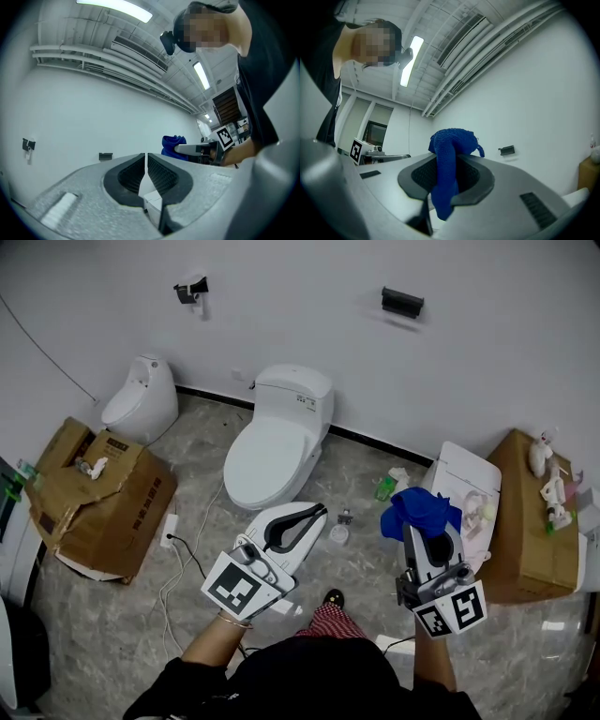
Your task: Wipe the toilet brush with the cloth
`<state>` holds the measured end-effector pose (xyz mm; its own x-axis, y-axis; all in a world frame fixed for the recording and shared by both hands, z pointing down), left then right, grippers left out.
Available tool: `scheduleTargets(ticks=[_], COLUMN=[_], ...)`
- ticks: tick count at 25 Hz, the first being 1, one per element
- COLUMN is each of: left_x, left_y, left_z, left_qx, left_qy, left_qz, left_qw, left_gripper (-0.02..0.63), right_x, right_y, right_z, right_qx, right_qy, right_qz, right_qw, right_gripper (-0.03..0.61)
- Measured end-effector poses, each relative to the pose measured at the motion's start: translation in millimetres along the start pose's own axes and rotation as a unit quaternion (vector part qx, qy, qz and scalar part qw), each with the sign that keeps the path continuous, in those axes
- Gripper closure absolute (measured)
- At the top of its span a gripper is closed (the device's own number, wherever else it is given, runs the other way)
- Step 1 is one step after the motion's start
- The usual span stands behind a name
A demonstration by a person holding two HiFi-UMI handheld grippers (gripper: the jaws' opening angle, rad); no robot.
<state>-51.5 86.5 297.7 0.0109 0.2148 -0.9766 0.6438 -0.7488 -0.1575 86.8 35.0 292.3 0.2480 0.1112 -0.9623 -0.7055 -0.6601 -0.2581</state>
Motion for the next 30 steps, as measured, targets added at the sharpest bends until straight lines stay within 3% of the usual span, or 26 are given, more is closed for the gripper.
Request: scheduleTargets(ticks=[4, 16, 30], left_x=[-2, -33, -57], left_y=[24, 77, 121], left_z=[12, 58, 78], left_qx=[-0.013, -0.019, -0.034], left_qy=[0.003, -0.005, -0.004], left_qz=[-0.014, 0.009, 0.029], left_qw=[0.9998, 0.9998, 0.9990], left_gripper=[0.611, 0.611, 0.611], right_x=[-5, -21, -39], right_y=[19, 69, 90], right_z=[-21, -75, -119], right_qx=[0.001, -0.003, -0.010], right_qy=[0.000, 0.009, 0.023], right_qz=[0.004, 0.008, 0.016], right_qw=[1.000, 1.000, 1.000], right_gripper=[0.497, 0.495, 0.495])
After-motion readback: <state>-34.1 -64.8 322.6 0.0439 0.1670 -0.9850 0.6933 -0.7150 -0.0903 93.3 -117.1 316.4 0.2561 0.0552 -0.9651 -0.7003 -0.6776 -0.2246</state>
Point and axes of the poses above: the fingertips, and each gripper's own axes: y forward along the fingers, z to its left, x out of its top, the point moved 1 cm from there along -y, backward along the fingers, and after that the axes turned 9 degrees about -x, right-handed, at the moved point
